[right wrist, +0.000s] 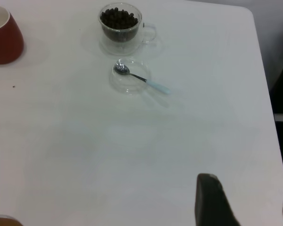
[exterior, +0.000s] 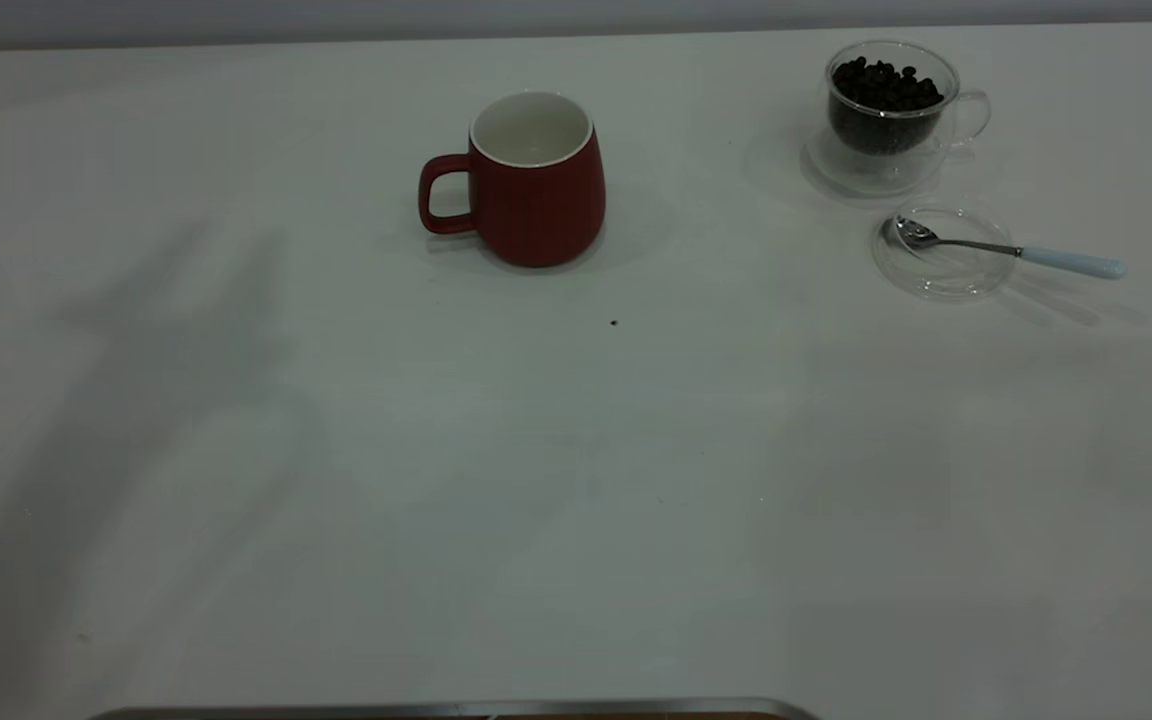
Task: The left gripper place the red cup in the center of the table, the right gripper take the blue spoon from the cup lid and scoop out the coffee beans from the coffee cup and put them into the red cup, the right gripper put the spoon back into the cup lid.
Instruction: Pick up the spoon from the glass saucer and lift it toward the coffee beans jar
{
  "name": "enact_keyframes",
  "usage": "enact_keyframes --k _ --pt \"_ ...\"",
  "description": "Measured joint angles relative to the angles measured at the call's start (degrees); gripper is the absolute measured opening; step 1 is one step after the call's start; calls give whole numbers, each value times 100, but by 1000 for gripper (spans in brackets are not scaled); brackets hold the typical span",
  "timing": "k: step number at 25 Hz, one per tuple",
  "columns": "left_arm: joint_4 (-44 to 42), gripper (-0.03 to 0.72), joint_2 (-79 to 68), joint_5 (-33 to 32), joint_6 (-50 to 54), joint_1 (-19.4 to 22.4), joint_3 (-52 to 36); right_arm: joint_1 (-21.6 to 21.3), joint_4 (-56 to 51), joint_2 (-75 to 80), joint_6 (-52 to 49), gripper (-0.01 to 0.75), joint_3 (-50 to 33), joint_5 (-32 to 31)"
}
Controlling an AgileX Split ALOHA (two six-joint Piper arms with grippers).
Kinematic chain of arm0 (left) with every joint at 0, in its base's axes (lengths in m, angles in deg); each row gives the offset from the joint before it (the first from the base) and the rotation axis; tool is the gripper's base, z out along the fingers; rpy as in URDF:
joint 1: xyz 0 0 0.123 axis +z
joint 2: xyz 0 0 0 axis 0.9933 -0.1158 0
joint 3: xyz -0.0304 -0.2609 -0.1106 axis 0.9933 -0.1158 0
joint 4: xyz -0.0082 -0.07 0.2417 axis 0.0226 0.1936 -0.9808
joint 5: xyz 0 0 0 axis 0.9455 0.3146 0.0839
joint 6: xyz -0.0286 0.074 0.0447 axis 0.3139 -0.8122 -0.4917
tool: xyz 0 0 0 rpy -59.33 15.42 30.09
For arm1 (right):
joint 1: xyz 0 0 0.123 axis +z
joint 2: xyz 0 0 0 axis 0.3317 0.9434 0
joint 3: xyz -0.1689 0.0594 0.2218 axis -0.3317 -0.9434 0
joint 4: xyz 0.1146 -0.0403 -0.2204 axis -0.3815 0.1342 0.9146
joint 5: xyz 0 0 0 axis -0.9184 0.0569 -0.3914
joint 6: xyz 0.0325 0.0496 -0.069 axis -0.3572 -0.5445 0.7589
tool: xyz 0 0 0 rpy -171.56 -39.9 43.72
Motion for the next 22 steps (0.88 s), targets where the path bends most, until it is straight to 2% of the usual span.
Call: enact_keyframes --k 3,5,7,10,13,17,20,22 --pt "439 579 98 -1535 -1343 0 -37 0 0 0 0 402 0 0" --pt "1284 560 217 -2570 -2109 0 -43 0 0 0 0 402 0 0" --pt "2578 539 408 -3427 -2871 0 -48 0 0 0 0 402 0 0" --pt "5029 504 810 -4873 -4334 0 -48 0 0 0 0 402 0 0" --pt "6938 482 1323 -6142 -5588 0 -99 0 0 0 0 402 0 0" --pt "8508 477 2314 -6211 -6347 0 -631 0 0 0 0 402 0 0" --pt "9115 478 3217 -6211 -6549 22 -1471 0 0 0 0 402 0 0" --pt "9376 478 3666 -6211 -6544 191 -2061 0 0 0 0 402 0 0"
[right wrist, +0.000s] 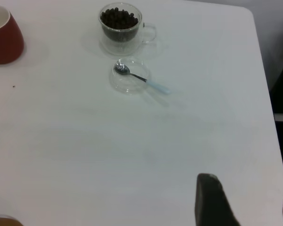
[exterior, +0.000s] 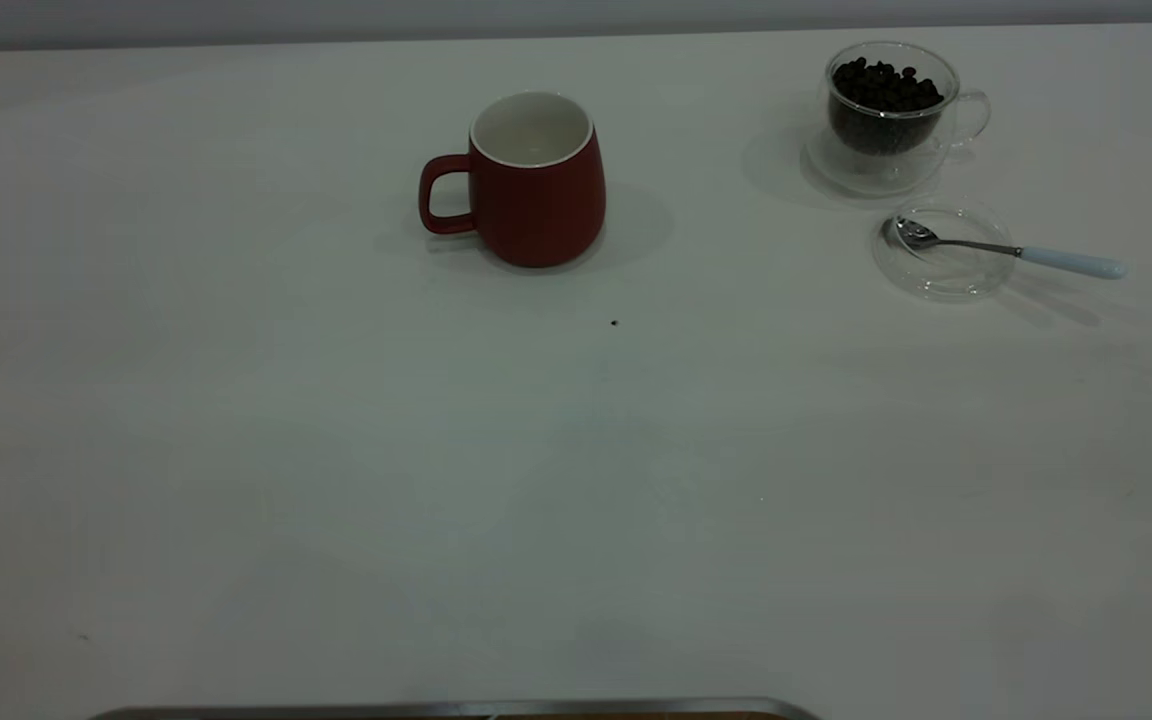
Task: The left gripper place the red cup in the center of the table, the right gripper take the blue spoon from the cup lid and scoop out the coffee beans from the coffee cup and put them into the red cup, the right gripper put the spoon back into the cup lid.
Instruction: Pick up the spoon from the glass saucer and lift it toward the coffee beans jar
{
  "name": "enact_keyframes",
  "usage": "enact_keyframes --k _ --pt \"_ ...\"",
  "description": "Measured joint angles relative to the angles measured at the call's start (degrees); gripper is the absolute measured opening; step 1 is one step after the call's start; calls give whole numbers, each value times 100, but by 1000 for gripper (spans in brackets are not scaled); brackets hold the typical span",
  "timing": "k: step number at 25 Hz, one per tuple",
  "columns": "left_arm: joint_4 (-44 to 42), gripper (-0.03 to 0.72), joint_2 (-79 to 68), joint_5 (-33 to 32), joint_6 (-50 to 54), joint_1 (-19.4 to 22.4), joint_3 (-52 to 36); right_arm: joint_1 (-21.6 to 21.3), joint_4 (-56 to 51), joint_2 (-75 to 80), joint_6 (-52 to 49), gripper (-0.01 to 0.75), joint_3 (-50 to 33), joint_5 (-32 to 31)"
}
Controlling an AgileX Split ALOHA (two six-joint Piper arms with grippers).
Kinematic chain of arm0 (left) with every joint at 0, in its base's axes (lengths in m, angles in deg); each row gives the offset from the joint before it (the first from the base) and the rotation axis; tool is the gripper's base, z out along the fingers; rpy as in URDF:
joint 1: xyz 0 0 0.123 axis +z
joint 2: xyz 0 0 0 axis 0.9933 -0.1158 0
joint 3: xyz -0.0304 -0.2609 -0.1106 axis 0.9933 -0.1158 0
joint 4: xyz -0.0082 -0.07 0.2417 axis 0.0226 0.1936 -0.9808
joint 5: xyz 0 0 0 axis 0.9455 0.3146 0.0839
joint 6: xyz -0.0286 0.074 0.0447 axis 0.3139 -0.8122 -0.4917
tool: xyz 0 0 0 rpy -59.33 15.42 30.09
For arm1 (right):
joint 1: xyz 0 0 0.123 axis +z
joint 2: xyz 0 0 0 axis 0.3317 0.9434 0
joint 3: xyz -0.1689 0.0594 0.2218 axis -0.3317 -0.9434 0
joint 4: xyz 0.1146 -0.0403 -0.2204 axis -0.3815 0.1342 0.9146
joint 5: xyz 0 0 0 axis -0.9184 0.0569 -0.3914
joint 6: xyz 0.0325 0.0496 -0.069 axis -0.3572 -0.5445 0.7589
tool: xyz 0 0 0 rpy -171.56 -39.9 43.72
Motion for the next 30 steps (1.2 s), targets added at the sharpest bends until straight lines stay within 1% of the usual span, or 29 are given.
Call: enact_keyframes --k 3,9,13,16,18,22,27,30 --pt "349 478 628 0 56 433 -753 0 0 0 0 402 0 0" --pt "1144 476 1855 26 35 1251 -1410 0 0 0 0 402 0 0" --pt "1206 476 2546 69 -209 1706 -1655 0 0 0 0 402 0 0" --pt "1223 476 2993 155 -271 1956 -1760 0 0 0 0 402 0 0" --pt "1223 476 3224 166 -296 2053 -1764 0 0 0 0 402 0 0" --pt "1224 476 3735 166 -293 2083 -1764 0 0 0 0 402 0 0" --pt "1228 476 3850 166 -293 2069 -1770 0 0 0 0 402 0 0" --pt "1228 476 3850 166 -293 1961 -1770 0 0 0 0 402 0 0"
